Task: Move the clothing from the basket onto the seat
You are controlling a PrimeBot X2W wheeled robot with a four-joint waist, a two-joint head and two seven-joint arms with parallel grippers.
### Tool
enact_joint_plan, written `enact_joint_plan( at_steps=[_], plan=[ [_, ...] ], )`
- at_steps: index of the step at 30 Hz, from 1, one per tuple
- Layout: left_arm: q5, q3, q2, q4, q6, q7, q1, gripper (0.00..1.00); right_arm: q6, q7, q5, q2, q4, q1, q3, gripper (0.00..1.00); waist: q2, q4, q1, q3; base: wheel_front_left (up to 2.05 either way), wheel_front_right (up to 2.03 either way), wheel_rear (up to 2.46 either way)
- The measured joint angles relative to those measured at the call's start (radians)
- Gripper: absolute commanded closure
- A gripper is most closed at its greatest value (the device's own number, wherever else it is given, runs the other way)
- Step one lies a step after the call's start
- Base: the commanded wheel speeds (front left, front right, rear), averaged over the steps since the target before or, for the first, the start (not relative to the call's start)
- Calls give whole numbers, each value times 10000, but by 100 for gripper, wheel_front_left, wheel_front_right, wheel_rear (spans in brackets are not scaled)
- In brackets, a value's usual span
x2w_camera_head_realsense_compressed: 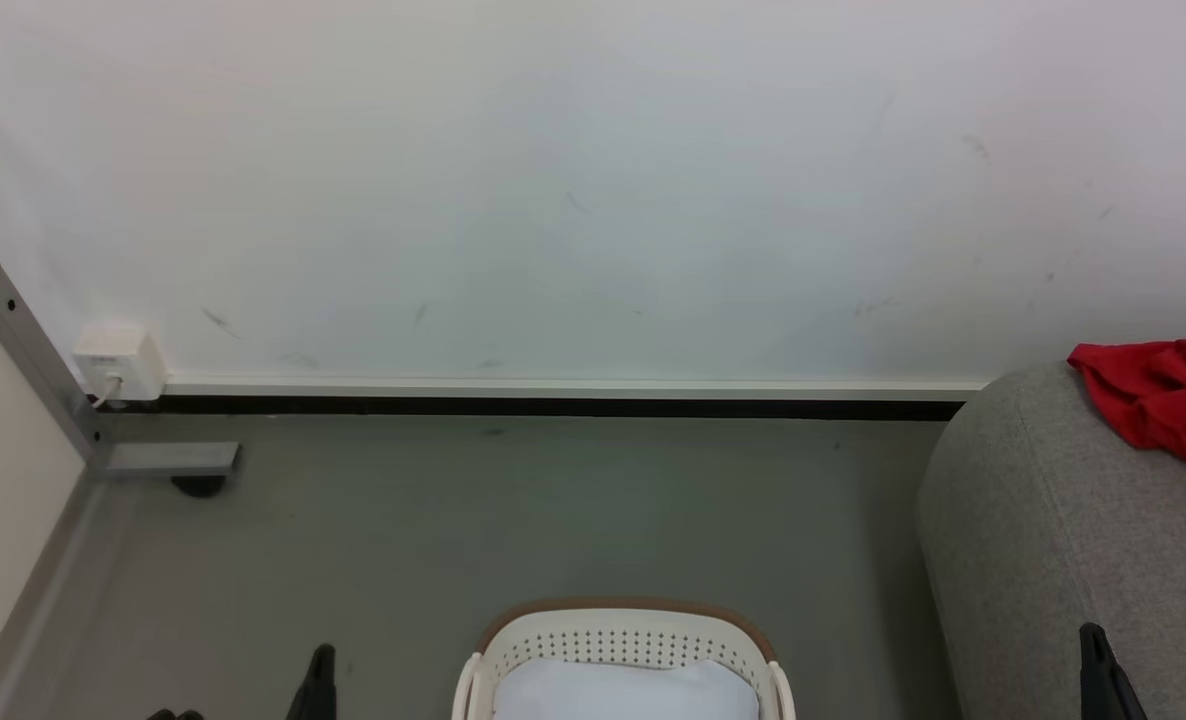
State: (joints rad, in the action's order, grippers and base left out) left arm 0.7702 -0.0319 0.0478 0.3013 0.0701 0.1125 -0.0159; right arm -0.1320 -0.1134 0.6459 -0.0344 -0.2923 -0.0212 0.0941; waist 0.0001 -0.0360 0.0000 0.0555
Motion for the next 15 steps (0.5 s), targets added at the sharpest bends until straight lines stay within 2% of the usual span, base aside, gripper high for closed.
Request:
enact_joint_plan(
  at_steps=[15],
  plan=[
    [1889,320,0,-130,113,-510,290,100,2,520,2205,-19,73,245,38,100,0,59,0,-96,0,0,0]
  ],
)
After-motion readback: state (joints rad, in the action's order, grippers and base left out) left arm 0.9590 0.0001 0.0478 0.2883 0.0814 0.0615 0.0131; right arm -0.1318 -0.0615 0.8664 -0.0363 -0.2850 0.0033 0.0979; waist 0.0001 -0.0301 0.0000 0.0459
